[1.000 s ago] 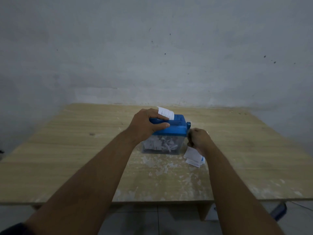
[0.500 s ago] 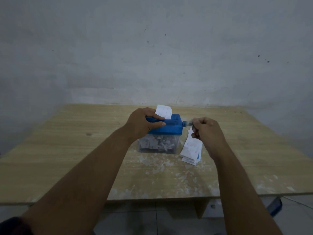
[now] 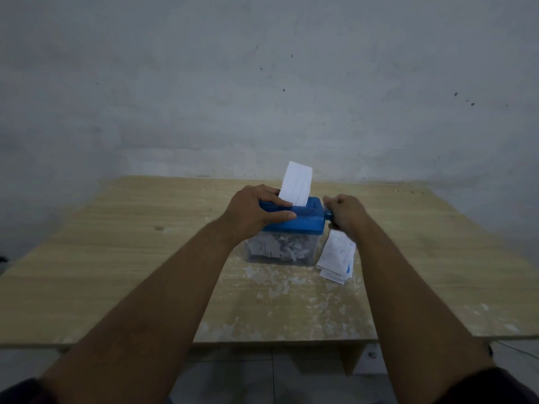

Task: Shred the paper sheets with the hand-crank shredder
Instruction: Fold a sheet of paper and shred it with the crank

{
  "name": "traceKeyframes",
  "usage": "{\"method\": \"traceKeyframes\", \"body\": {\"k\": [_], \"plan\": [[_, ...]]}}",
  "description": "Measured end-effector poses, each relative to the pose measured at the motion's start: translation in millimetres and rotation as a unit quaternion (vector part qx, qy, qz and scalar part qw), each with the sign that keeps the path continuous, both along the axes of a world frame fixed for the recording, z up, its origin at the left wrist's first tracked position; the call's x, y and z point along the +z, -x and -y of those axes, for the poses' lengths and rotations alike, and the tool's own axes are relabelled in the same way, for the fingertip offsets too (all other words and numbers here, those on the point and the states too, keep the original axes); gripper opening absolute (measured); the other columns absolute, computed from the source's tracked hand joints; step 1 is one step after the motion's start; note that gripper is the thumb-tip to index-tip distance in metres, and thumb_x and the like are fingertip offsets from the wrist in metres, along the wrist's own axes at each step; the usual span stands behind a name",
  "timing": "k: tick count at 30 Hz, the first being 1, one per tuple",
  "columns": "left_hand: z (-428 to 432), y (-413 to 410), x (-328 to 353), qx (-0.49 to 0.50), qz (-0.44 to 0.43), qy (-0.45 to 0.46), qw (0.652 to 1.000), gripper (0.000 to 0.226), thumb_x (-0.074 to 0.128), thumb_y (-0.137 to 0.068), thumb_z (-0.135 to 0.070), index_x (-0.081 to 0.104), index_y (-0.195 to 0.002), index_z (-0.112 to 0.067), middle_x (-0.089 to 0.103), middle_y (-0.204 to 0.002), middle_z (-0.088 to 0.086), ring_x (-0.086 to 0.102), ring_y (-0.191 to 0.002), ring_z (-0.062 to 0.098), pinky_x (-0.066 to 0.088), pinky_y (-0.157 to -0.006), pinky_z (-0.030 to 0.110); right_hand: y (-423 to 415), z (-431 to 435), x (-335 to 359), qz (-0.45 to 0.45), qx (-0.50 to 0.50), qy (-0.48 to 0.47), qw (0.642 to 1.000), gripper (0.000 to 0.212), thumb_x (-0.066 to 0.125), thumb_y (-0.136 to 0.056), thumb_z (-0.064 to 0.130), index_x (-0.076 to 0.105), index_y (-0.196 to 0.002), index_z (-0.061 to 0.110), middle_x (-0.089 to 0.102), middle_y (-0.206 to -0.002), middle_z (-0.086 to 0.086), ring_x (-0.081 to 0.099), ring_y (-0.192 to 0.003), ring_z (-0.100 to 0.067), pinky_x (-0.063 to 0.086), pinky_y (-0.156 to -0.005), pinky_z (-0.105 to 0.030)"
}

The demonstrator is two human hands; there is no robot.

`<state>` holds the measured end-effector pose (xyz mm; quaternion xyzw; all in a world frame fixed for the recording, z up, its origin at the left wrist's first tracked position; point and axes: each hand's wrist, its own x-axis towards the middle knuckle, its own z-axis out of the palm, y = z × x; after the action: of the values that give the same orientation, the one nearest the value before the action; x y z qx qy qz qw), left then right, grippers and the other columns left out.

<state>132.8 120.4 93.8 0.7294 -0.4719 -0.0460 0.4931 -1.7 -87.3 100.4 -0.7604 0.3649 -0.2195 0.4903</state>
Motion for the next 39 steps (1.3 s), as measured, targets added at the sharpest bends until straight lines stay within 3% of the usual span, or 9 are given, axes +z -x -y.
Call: {"method": "traceKeyframes", "body": {"k": [3, 8, 12, 18, 22, 26, 29, 35, 39], "plan": [[0, 4, -1, 0.003, -0.002, 0.01, 1.0, 0.039, 0.09, -0.069, -0.057, 0.086, -0.102, -0.037, 0.072, -0.123, -0.018, 0.063, -0.104, -0.01, 0.049, -0.084, 0.005, 9, -3, -35, 0.002, -0.016, -0.072, 0.997, 0.018, 0.052, -0.108, 0.014, 0.062, -0.095, 0.008, 0.063, -0.091, -0.019, 0.056, -0.073, -0.025, 0.052, -0.061, -0.035], [1, 7, -3, 0.006, -0.035, 0.031, 0.999, 0.033, 0.094, -0.068, -0.051, 0.086, -0.096, -0.036, 0.072, -0.12, -0.018, 0.065, -0.105, -0.005, 0.053, -0.087, 0.011, 43, -33, -60, 0.024, -0.046, -0.074, 0.996, 0.025, 0.052, -0.109, 0.026, 0.061, -0.093, 0.01, 0.063, -0.09, -0.012, 0.056, -0.073, -0.022, 0.051, -0.062, -0.032], [1, 8, -1, 0.014, -0.032, 0.02, 0.999, 0.034, 0.094, -0.066, -0.055, 0.085, -0.095, -0.04, 0.069, -0.122, -0.022, 0.063, -0.111, -0.004, 0.051, -0.095, 0.018, 72, -57, -40, 0.086, -0.056, -0.043, 0.994, 0.033, 0.058, -0.106, 0.032, 0.06, -0.084, 0.008, 0.064, -0.08, -0.011, 0.054, -0.068, -0.021, 0.052, -0.062, -0.034], [-1, 10, 2, 0.011, -0.018, 0.005, 1.0, 0.041, 0.089, -0.062, -0.061, 0.085, -0.097, -0.041, 0.071, -0.13, -0.017, 0.065, -0.114, 0.001, 0.054, -0.103, 0.027, 84, -54, 18, 0.122, 0.001, -0.045, 0.991, 0.023, 0.055, -0.108, 0.027, 0.072, -0.102, 0.012, 0.062, -0.074, -0.002, 0.057, -0.067, -0.016, 0.059, -0.078, -0.038], [-1, 7, 2, 0.005, -0.015, 0.003, 1.0, 0.035, 0.093, -0.071, -0.048, 0.085, -0.103, -0.035, 0.07, -0.126, -0.018, 0.063, -0.108, -0.007, 0.052, -0.098, 0.018, 69, -38, 39, 0.127, 0.04, -0.026, 0.991, 0.027, 0.054, -0.109, 0.028, 0.073, -0.103, 0.01, 0.06, -0.077, -0.003, 0.055, -0.066, -0.013, 0.058, -0.075, -0.032], [0, 5, 0, 0.005, 0.003, 0.0, 1.0, 0.034, 0.094, -0.074, -0.045, 0.085, -0.105, -0.034, 0.068, -0.118, -0.024, 0.06, -0.101, -0.018, 0.046, -0.087, 0.001, 35, -11, 47, 0.096, 0.015, 0.023, 0.995, 0.036, 0.056, -0.107, 0.042, 0.07, -0.106, 0.008, 0.064, -0.089, -0.006, 0.059, -0.073, -0.017, 0.061, -0.078, -0.033], [-1, 5, 0, 0.009, 0.008, -0.002, 1.0, 0.034, 0.093, -0.074, -0.046, 0.085, -0.105, -0.035, 0.068, -0.119, -0.023, 0.06, -0.102, -0.015, 0.044, -0.087, -0.001, 10, 4, 42, 0.065, 0.008, 0.019, 0.998, 0.038, 0.058, -0.106, 0.043, 0.068, -0.103, 0.007, 0.065, -0.092, -0.007, 0.061, -0.076, -0.02, 0.062, -0.077, -0.034], [1, 6, -3, 0.019, 0.007, 0.01, 1.0, 0.036, 0.093, -0.071, -0.052, 0.085, -0.103, -0.038, 0.071, -0.13, -0.016, 0.063, -0.115, -0.001, 0.052, -0.102, 0.023, -2, 9, -5, -0.023, 0.011, 0.005, 1.0, 0.023, 0.057, -0.105, 0.027, 0.06, -0.085, 0.016, 0.064, -0.096, -0.011, 0.062, -0.075, -0.019, 0.06, -0.081, -0.04], [2, 6, -5, 0.027, 0.003, 0.017, 0.999, 0.035, 0.094, -0.071, -0.052, 0.085, -0.102, -0.038, 0.071, -0.127, -0.019, 0.063, -0.113, -0.004, 0.054, -0.101, 0.025, 19, -9, -36, -0.034, -0.015, -0.016, 0.999, 0.024, 0.051, -0.105, 0.016, 0.056, -0.082, 0.018, 0.06, -0.09, -0.008, 0.059, -0.069, -0.017, 0.058, -0.074, -0.038]]}}
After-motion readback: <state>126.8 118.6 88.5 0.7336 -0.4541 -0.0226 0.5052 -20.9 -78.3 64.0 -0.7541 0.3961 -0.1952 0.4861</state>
